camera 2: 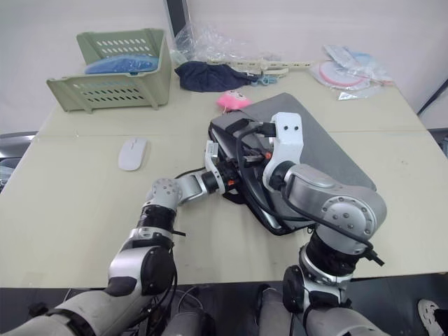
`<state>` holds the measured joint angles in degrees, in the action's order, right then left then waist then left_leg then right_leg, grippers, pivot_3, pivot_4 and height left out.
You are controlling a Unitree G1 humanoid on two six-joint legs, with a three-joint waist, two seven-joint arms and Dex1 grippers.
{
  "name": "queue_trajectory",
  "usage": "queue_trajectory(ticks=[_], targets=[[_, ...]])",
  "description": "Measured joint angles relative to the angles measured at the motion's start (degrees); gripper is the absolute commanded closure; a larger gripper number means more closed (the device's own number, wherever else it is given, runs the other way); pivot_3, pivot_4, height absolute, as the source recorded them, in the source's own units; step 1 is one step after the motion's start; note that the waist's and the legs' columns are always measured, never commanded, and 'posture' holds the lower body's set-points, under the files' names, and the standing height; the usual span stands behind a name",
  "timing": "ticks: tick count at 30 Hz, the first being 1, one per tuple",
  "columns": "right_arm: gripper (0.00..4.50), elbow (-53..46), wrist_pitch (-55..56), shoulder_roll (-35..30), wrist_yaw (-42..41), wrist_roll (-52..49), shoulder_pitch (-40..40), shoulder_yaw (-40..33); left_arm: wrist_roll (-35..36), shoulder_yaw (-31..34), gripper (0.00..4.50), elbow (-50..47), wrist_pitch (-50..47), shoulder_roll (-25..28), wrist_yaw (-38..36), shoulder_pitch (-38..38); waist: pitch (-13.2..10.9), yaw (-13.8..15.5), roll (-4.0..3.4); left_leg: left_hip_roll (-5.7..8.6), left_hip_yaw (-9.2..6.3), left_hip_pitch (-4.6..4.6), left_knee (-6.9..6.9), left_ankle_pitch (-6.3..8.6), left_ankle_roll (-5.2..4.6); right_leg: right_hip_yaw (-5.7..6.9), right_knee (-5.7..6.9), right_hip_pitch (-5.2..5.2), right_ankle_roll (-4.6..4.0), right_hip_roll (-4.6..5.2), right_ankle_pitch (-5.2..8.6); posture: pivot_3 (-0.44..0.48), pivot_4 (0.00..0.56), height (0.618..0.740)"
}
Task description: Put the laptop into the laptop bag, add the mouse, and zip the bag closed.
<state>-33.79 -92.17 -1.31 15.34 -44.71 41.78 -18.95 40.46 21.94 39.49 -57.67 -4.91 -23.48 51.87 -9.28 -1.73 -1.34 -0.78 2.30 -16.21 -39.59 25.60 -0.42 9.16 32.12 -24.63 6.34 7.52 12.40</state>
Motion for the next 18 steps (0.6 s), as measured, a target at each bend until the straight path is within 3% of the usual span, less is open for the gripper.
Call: queue_trajectory(ticks=[8, 13, 18], targets=[[4.50, 0.07, 0.00, -0.10, 0.00, 0.00, -0.01, 0.02, -0.19, -1.68, 0.03, -1.38, -0.01, 0.32, -0.36, -0.72, 0.00, 0.03, 0.00, 0.00, 0.00, 0.00, 0.00, 0.00, 0.00, 0.00, 0.00, 0.00, 0.00, 0.00, 0.00, 0.000, 0.150, 0.740], [4.50, 0.10, -0.01, -0.09, 0.00, 0.00, -0.54, 0.33, -0.07, -1.65, 1.38, -2.02, -0.31, 0.20, 0.39, -1.89, 0.00, 0.04, 0.00, 0.00, 0.00, 0.00, 0.00, 0.00, 0.00, 0.00, 0.00, -0.04, 0.00, 0.00, 0.00, 0.000, 0.150, 0.740], [4.50, 0.14, -0.01, -0.09, 0.00, -0.01, -0.60, 0.44, -0.18, -2.27, 1.38, -2.78, -1.18, 0.46, 0.88, -2.15, 0.00, 0.10, 0.00, 0.01, -0.01, -0.01, 0.00, 0.00, 0.00, 0.00, 0.00, -0.04, 0.00, 0.00, 0.00, 0.000, 0.150, 0.740]])
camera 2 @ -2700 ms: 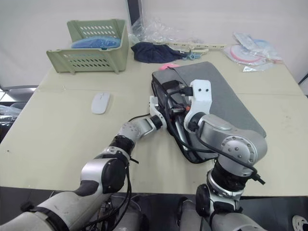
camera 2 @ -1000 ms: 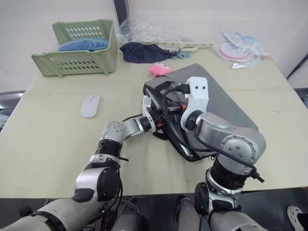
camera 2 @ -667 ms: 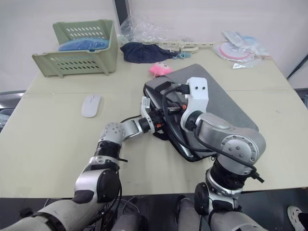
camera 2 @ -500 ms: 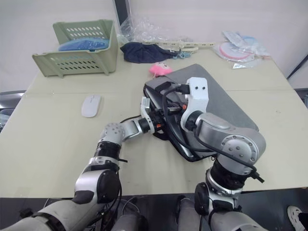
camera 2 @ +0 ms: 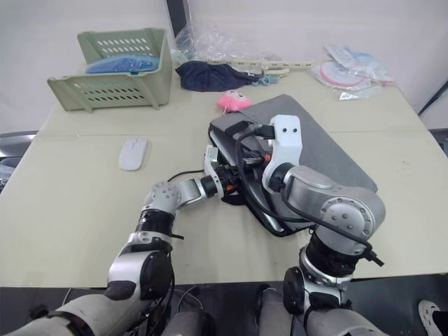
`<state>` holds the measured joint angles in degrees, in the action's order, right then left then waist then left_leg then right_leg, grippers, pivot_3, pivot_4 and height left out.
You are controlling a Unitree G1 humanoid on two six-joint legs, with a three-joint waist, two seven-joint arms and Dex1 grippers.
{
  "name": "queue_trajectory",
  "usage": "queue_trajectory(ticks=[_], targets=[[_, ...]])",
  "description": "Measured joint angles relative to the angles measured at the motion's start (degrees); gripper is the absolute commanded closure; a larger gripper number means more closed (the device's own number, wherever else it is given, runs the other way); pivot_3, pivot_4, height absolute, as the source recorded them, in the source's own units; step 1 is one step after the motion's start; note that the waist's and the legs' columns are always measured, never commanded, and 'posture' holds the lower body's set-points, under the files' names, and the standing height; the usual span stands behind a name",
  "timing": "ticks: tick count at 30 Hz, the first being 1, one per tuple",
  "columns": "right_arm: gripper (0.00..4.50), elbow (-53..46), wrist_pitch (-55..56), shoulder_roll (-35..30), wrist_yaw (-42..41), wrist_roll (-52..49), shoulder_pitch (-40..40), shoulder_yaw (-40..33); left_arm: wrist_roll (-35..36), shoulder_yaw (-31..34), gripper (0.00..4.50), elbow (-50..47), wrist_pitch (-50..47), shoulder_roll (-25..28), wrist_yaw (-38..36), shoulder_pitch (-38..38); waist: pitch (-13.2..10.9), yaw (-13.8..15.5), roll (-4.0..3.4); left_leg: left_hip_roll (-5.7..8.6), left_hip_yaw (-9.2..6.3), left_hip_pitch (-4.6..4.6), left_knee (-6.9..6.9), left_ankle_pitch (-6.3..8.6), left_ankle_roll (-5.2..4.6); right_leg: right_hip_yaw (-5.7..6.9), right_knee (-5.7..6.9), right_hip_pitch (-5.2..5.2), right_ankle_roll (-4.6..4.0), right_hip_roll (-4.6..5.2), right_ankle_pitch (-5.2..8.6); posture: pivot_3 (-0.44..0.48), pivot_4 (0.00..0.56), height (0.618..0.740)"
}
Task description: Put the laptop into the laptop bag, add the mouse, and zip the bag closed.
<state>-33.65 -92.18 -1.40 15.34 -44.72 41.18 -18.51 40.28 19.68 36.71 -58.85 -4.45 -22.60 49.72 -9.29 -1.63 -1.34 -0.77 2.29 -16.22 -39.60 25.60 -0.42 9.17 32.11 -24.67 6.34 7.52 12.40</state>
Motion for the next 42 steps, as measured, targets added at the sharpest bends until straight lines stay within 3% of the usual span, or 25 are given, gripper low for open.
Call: queue_trajectory(ticks=[13, 33, 36, 40, 42], targets=[[4.50, 0.01, 0.00, 0.00, 0.00, 0.00, 0.00, -0.01, 2.67, 1.15, 1.38, -9.38, -5.93, 0.26, 4.71, -5.00, 0.00, -0.09, 0.00, -0.01, 0.01, 0.00, 0.00, 0.00, 0.00, -0.01, 0.00, -0.01, 0.00, 0.00, 0.00, 0.000, 0.150, 0.740], [4.50, 0.36, 0.00, 0.03, 0.00, -0.09, 0.00, 0.04, 6.45, 2.14, 1.38, -15.51, -9.32, 1.29, 7.70, -9.45, 0.00, -0.11, 0.00, -0.01, 0.02, 0.02, 0.00, 0.00, 0.01, -0.02, 0.00, -0.01, 0.00, -0.03, 0.00, 0.000, 0.150, 0.740], [4.50, 0.36, 0.00, 0.03, 0.00, -0.10, 0.00, 0.04, 6.35, 2.07, 2.19, -15.12, -8.56, 1.30, 8.22, -9.45, 0.00, -0.11, 0.00, -0.01, 0.03, 0.02, -0.01, 0.00, 0.01, -0.03, 0.00, -0.01, 0.00, -0.03, 0.00, 0.000, 0.150, 0.740], [4.50, 0.36, 0.00, -0.04, 0.00, -0.06, 0.00, -0.03, 6.82, 1.73, 3.88, -15.01, -8.24, 1.31, 8.13, -9.12, 0.02, -0.02, -0.03, -0.01, 0.06, -0.01, -0.01, 0.00, 0.01, -0.06, 0.01, 0.12, 0.00, -0.02, 0.00, 0.000, 0.150, 0.740], [4.50, 0.35, 0.00, -0.05, 0.00, -0.08, -0.01, -0.03, 6.89, 1.79, 4.26, -14.75, -7.89, 1.28, 8.29, -8.85, 0.05, 0.03, -0.08, -0.01, 0.12, -0.02, -0.07, 0.00, 0.01, -0.15, 0.04, 0.21, 0.00, -0.01, 0.00, 0.000, 0.150, 0.740]])
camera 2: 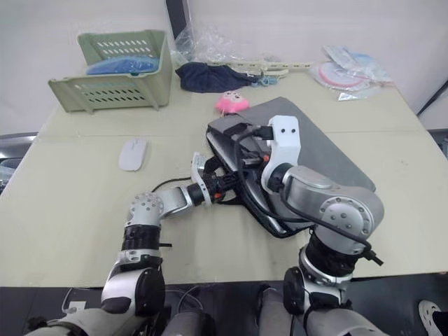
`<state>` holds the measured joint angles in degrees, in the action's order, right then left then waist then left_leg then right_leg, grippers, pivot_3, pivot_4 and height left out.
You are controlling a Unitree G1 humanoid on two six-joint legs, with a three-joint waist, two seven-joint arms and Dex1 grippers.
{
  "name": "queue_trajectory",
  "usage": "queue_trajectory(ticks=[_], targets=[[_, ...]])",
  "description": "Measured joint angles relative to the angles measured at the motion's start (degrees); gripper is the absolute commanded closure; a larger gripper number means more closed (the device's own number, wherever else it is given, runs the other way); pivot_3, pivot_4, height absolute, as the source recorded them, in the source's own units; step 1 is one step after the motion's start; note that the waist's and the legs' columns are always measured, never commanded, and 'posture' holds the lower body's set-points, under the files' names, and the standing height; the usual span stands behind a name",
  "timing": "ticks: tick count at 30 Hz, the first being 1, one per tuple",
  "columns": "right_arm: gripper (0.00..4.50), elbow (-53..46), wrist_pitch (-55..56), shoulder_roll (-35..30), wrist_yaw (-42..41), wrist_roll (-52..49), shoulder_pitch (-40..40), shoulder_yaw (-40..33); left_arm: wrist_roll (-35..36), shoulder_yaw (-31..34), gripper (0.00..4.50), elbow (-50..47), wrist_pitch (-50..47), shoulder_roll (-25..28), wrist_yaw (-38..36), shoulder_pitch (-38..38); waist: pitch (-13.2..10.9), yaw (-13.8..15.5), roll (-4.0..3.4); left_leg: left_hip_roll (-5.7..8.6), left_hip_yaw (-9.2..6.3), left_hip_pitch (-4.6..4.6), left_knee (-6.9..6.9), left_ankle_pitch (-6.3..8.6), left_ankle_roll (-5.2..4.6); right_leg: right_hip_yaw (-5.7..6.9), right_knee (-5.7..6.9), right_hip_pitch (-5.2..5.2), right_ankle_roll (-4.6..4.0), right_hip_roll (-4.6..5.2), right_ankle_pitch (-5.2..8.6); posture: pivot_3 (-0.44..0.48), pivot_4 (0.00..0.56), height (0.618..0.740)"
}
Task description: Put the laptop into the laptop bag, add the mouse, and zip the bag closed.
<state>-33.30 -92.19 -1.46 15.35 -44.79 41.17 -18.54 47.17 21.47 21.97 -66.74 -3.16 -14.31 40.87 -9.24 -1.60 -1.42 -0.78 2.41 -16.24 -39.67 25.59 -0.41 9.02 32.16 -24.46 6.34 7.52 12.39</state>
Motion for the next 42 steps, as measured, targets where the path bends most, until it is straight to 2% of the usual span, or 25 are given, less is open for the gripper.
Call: queue_trajectory(ticks=[12, 23, 27, 31, 32, 34, 35, 36, 38, 40, 41, 42], targets=[[4.50, 0.00, 0.00, 0.01, 0.00, 0.01, 0.02, 0.01, -0.01, -0.05, 4.27, 1.57, 1.35, -0.15, 0.07, 0.66, 0.02, 0.12, -0.04, -0.02, 0.00, 0.02, -0.08, -0.02, 0.04, -0.02, 0.13, -0.01, 0.00, 0.01, 0.00, 0.000, 0.150, 0.740], [4.50, 0.59, 0.00, 0.03, 0.16, 0.27, 0.84, -0.25, -1.40, -0.23, 4.27, 10.36, 6.93, -0.67, -0.73, 5.72, 0.02, 0.45, -0.04, 0.01, -0.02, -0.03, -0.17, -0.02, 0.04, -0.01, 0.15, -0.01, 0.00, 0.03, 0.00, 0.000, 0.150, 0.740], [4.50, 1.27, 0.01, 0.14, 0.59, 0.73, 1.02, -0.48, -3.09, -1.06, 4.27, 16.61, 11.21, -1.29, -2.92, 9.07, 0.02, 1.37, -0.04, 0.02, -0.01, -0.04, -0.19, -0.01, 0.04, -0.01, 0.14, -0.01, 0.01, 0.04, -0.01, 0.000, 0.150, 0.740], [4.50, 1.46, 0.00, 0.18, 0.67, 0.82, 1.19, -0.50, -3.89, -1.33, 4.27, 18.33, 12.16, -1.40, -3.90, 9.99, 0.02, 1.63, -0.04, 0.03, -0.03, -0.05, -0.20, -0.01, 0.03, 0.01, 0.13, -0.01, 0.01, 0.05, -0.01, 0.000, 0.150, 0.740], [4.50, 1.51, 0.00, 0.18, 0.68, 0.83, 1.24, -0.51, -4.06, -1.33, 3.77, 18.70, 12.34, -1.40, -4.10, 10.20, 0.02, 1.64, -0.04, 0.03, -0.03, -0.05, -0.20, -0.01, 0.03, 0.00, 0.13, -0.01, 0.01, 0.05, -0.01, 0.000, 0.150, 0.740], [4.50, 1.56, 0.00, 0.19, 0.69, 0.84, 1.31, -0.51, -4.28, -1.36, 3.07, 19.03, 12.56, -1.41, -4.27, 10.35, 0.02, 1.65, -0.04, 0.04, -0.03, -0.06, -0.20, -0.01, 0.03, 0.00, 0.13, -0.01, 0.01, 0.05, -0.01, 0.000, 0.150, 0.740], [4.50, 1.64, 0.00, 0.19, 0.69, 0.84, 1.36, -0.52, -4.43, -1.37, 2.53, 19.27, 12.75, -1.41, -4.54, 10.44, 0.02, 1.64, -0.04, 0.04, -0.03, -0.06, -0.20, -0.01, 0.03, 0.00, 0.12, -0.01, 0.01, 0.05, -0.01, 0.000, 0.150, 0.740], [4.50, 1.67, 0.01, 0.19, 0.69, 0.84, 1.38, -0.52, -4.46, -1.37, 2.53, 19.31, 12.80, -1.41, -4.60, 10.46, 0.02, 1.64, -0.04, 0.04, -0.03, -0.06, -0.20, -0.01, 0.03, 0.00, 0.12, -0.01, 0.01, 0.05, -0.01, 0.000, 0.150, 0.740], [4.50, 1.84, 0.00, 0.20, 0.69, 0.87, 1.48, -0.52, -4.52, -1.35, 1.72, 19.48, 13.07, -1.38, -4.81, 10.64, 0.02, 1.64, -0.04, 0.03, -0.04, -0.06, -0.20, -0.01, 0.03, 0.01, 0.13, -0.01, 0.01, 0.05, -0.01, 0.000, 0.150, 0.740], [4.50, 1.84, 0.00, 0.19, 0.69, 0.87, 1.53, -0.52, -4.62, -1.35, 1.24, 19.66, 13.10, -1.36, -4.92, 10.64, 0.02, 1.62, -0.04, 0.03, -0.04, -0.06, -0.20, -0.02, 0.03, 0.01, 0.13, -0.01, 0.01, 0.05, -0.01, 0.000, 0.150, 0.740], [4.50, 1.83, 0.00, 0.19, 0.69, 0.87, 1.74, -0.51, -5.11, -1.36, 0.49, 20.33, 13.52, -1.23, -5.01, 10.64, 0.02, 1.47, -0.04, 0.02, -0.04, -0.07, -0.20, -0.01, 0.03, 0.01, 0.12, -0.06, 0.01, 0.05, -0.01, 0.000, 0.150, 0.740], [4.50, 1.84, 0.00, 0.20, 0.69, 0.87, 1.78, -0.50, -4.94, -1.19, 0.10, 20.81, 13.43, -1.14, -5.35, 10.63, 0.02, 1.41, -0.04, 0.00, -0.05, -0.03, -0.13, -0.02, 0.03, 0.06, 0.10, -0.14, 0.01, 0.02, 0.00, 0.000, 0.150, 0.740]])
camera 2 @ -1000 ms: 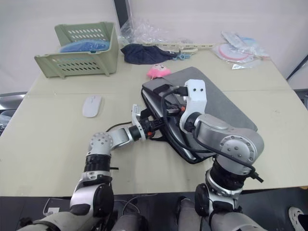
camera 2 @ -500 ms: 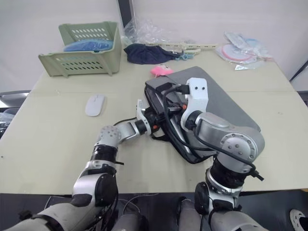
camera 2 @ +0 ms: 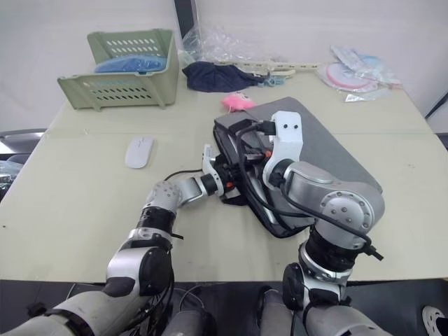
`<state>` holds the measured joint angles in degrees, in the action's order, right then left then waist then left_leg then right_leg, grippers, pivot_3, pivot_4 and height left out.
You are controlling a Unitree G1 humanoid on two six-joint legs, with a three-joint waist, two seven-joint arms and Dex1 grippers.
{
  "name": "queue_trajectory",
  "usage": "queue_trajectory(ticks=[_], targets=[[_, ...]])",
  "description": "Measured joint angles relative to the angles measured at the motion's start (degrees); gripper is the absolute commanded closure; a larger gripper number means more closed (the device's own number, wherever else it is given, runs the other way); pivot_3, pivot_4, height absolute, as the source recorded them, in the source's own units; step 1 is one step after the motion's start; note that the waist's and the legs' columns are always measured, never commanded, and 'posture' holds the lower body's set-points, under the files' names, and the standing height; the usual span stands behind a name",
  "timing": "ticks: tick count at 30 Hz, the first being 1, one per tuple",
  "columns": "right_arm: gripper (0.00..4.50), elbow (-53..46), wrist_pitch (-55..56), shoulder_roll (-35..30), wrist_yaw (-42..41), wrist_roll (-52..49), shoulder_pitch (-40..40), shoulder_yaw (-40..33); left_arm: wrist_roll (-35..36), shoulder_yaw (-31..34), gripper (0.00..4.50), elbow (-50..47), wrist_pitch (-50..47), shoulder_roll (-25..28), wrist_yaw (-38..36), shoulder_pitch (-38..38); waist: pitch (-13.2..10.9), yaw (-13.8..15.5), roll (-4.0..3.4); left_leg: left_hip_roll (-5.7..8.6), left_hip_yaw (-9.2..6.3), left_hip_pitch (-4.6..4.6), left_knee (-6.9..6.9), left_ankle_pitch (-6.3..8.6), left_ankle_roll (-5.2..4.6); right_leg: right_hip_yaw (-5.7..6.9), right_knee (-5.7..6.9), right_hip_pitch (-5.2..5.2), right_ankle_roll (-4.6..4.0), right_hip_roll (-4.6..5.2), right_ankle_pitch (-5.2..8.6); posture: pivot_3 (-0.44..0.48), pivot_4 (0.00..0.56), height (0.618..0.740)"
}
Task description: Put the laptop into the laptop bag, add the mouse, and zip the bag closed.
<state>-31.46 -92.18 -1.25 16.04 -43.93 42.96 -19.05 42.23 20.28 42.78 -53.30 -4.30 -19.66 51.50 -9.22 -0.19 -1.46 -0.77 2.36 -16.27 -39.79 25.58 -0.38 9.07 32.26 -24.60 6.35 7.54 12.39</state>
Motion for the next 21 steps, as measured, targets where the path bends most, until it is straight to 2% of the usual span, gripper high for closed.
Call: queue_trajectory(ticks=[4, 9, 16, 21], targets=[[4.50, 0.00, 0.00, -0.04, 0.00, 0.01, -0.01, -0.01, 0.89, 0.44, 0.03, -2.36, -2.36, 0.63, -1.23, -0.08, 0.00, -0.04, 0.00, -0.01, -0.02, -0.03, 0.00, 0.00, 0.00, 0.02, -0.06, 0.03, 0.00, 0.00, 0.00, 0.000, 0.150, 0.740], [4.50, 0.01, 0.00, 0.01, -0.02, -0.15, -0.02, 0.65, 0.72, -1.82, 0.03, -10.96, -6.89, 2.77, -0.32, -3.54, 0.00, -1.39, 0.00, -0.04, -0.02, 0.00, 0.13, 0.00, 0.00, 0.02, -0.07, 0.01, 0.00, -0.04, 0.00, 0.000, 0.150, 0.740], [4.50, 0.02, -0.01, 0.08, -0.67, -1.12, -0.58, 1.32, 2.98, -2.93, 0.03, -31.88, -19.74, 10.03, 4.46, -11.79, -0.03, -1.74, 0.01, -0.04, -0.04, 0.02, 0.18, -0.01, 0.02, 0.01, -0.12, -0.16, 0.00, -0.05, 0.00, 0.000, 0.150, 0.740], [4.50, 0.15, 0.00, 0.07, -2.01, -1.32, -0.54, 1.83, 6.49, -0.34, 0.03, -40.30, -25.56, 13.12, 7.05, -11.78, -0.05, -1.82, 0.02, -0.04, -0.04, 0.00, 0.23, -0.01, 0.04, 0.03, -0.12, -0.25, 0.00, -0.09, 0.00, 0.000, 0.150, 0.740]])
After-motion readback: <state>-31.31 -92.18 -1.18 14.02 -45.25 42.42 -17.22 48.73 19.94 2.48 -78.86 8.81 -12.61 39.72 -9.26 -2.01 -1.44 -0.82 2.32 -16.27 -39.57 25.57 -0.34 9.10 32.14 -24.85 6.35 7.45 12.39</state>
